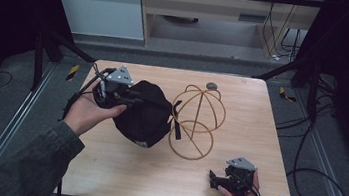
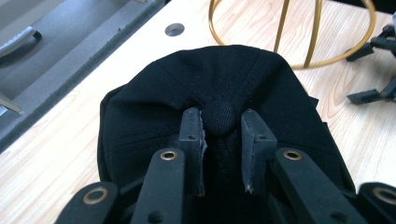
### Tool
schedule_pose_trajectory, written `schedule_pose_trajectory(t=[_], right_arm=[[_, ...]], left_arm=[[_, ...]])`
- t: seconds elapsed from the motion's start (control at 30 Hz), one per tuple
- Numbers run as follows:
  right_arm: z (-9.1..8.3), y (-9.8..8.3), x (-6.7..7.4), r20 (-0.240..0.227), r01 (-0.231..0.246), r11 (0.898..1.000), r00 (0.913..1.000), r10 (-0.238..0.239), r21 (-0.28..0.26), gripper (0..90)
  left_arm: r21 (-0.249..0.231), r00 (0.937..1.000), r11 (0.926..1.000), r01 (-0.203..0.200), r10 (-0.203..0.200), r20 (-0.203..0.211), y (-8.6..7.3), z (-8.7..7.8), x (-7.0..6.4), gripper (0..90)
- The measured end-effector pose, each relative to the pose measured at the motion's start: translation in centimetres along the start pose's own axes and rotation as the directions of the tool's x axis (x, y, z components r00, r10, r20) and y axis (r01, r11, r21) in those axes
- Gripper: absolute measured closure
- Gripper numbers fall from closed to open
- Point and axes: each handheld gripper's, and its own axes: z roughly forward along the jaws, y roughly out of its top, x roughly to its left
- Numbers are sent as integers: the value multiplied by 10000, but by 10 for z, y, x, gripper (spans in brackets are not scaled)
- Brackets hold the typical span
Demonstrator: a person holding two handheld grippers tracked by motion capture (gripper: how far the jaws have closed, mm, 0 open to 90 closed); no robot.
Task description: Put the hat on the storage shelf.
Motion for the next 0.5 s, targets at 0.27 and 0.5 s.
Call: schedule_pose_trajectory(t=[0.27, 0.5], right_arm=[[0, 0, 0, 13, 9, 10000, 10000, -9, 2, 4], [0, 0, 0, 24, 52, 10000, 10000, -52, 5, 4]], left_arm=[[68, 9998, 10000, -16, 17, -222, 11, -16, 3, 728], [-106, 9997, 9999, 23, -26, -239, 21, -26, 10, 729]])
